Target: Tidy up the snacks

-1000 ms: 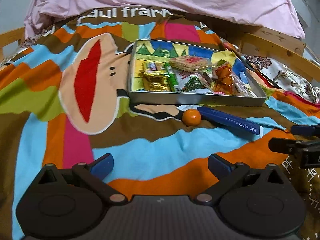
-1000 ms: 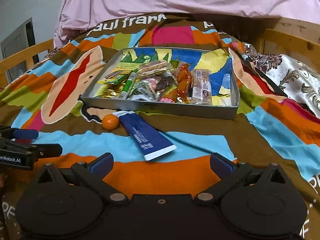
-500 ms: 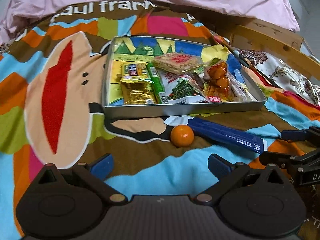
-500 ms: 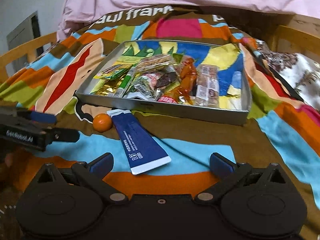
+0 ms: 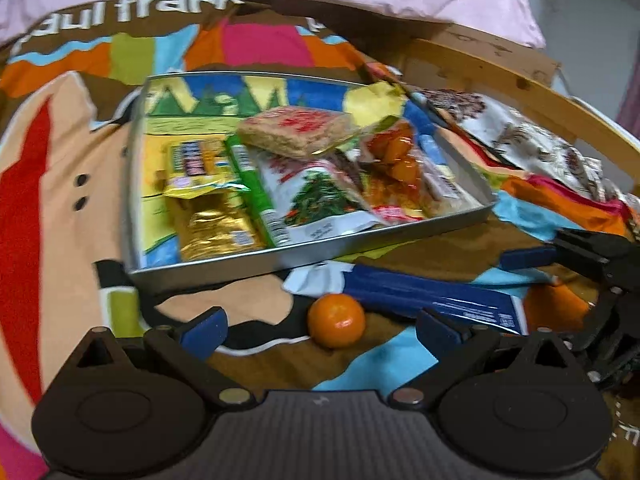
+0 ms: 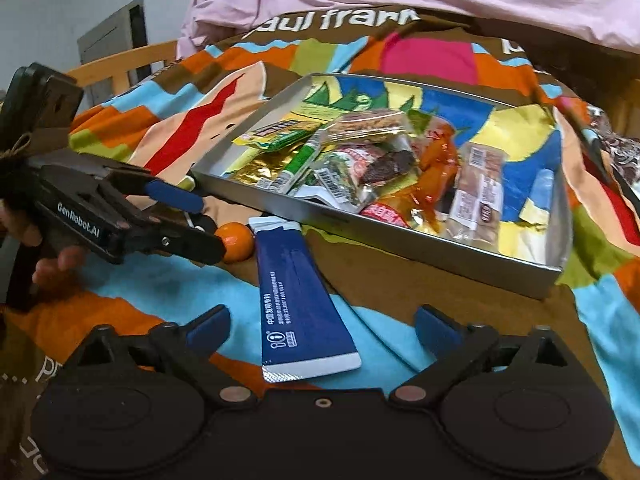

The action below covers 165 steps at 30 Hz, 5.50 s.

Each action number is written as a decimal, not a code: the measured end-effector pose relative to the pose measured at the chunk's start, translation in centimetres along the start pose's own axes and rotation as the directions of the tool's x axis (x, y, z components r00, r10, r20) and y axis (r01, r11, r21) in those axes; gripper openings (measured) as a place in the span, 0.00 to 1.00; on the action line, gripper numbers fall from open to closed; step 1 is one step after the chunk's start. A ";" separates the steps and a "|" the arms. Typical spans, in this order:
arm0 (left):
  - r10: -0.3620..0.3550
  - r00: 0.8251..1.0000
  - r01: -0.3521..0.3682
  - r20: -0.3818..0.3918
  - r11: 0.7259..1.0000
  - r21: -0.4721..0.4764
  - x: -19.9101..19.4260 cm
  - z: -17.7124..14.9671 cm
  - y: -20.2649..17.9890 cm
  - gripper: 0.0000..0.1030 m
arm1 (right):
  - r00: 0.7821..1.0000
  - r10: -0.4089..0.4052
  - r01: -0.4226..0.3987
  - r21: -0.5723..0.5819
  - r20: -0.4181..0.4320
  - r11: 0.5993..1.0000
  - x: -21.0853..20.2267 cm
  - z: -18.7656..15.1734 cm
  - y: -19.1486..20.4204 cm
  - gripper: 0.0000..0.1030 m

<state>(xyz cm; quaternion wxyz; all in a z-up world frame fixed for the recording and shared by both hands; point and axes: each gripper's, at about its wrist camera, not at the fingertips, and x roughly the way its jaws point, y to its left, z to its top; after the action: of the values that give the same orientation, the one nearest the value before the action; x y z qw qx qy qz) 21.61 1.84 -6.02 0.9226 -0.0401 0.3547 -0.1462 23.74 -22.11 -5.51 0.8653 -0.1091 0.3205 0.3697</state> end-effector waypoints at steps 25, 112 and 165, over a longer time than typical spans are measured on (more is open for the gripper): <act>-0.062 0.998 0.062 -0.020 0.998 -0.004 1.5 -0.4 0.5 0.36 | 0.998 0.044 -0.044 -0.006 -0.041 0.999 1.0 0.2 1.5 0.43; 0.266 0.955 -0.241 0.128 0.953 -0.183 7.7 11.6 5.5 0.35 | 0.952 -0.295 0.274 0.215 0.076 0.938 9.4 14.3 -7.6 0.45; 0.365 0.829 -0.290 0.423 0.928 -0.232 -14.2 1.5 -5.9 1.00 | 0.877 -0.297 0.226 0.220 0.378 0.949 -13.7 6.1 4.3 0.99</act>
<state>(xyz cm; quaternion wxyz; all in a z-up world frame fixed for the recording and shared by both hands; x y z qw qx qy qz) 11.17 0.41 5.22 0.9851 -0.0849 0.1384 0.0570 16.39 -24.32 8.11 0.9610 0.0016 0.1460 0.2349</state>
